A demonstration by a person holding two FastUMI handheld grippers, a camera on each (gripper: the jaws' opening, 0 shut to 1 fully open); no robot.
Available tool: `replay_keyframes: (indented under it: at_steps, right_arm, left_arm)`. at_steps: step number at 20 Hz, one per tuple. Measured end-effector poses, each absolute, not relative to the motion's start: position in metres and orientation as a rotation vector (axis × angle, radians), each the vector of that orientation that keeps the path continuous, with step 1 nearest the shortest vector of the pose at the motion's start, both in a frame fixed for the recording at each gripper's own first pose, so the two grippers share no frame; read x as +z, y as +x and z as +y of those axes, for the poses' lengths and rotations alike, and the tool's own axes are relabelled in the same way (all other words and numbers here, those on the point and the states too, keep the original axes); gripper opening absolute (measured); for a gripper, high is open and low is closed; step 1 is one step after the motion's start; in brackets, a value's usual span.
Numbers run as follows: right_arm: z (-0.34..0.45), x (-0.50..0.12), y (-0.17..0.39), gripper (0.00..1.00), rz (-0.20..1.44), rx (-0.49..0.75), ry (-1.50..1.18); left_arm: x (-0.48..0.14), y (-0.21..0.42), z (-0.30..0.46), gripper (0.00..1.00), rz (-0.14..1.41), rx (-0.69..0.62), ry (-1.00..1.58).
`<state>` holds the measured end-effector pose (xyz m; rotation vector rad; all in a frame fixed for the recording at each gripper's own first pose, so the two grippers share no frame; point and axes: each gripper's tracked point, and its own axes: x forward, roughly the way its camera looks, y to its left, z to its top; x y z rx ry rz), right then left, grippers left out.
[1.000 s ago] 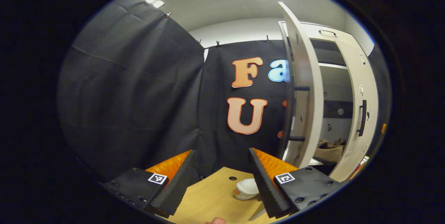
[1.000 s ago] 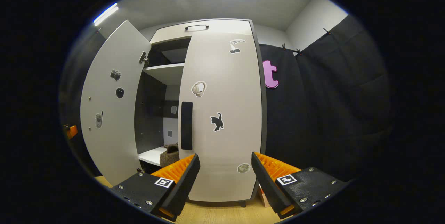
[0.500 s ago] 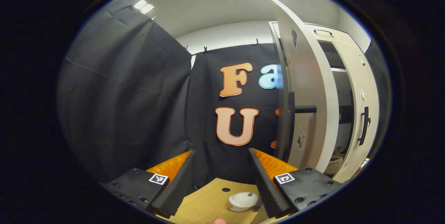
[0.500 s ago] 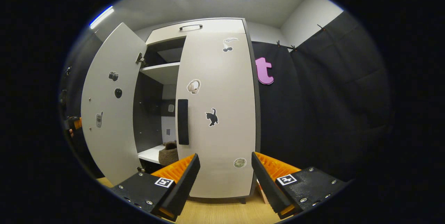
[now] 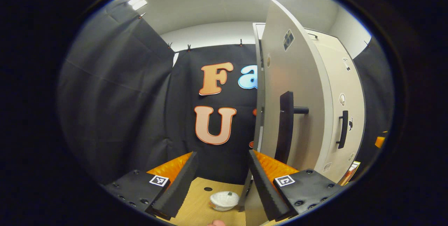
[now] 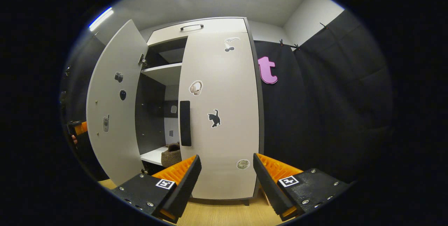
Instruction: Grab one shoe with the right hand and put it into the shoe cabinet, grab the other shoe with the left hand and put it into the shoe cabinet; then close the right door with the right hand and the left door with the left hand.
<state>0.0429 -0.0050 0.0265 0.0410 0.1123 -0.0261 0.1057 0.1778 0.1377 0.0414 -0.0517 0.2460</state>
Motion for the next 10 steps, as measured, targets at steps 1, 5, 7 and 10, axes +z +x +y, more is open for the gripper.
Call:
replay_keyframes:
  at_steps: [1, 5, 7, 10]
  right_arm:
    - [-0.006, 0.027, 0.042, 0.92, 0.112, -0.027, 0.039]
    - [-0.008, 0.034, 0.044, 0.92, 0.102, -0.026, 0.040]
    - [-0.011, 0.036, 0.043, 0.92, 0.104, -0.027, 0.037]
    - [-0.018, 0.037, 0.041, 0.92, 0.102, -0.037, 0.026]
  left_arm:
    - [0.137, 0.108, 0.166, 0.99, -0.046, 0.223, 0.049]
    - [0.135, 0.123, 0.130, 0.89, -0.044, 0.133, 0.053]
    - [0.132, 0.131, 0.120, 0.99, -0.038, 0.116, 0.048]
    - [0.135, 0.143, 0.106, 0.94, -0.051, 0.088, 0.041]
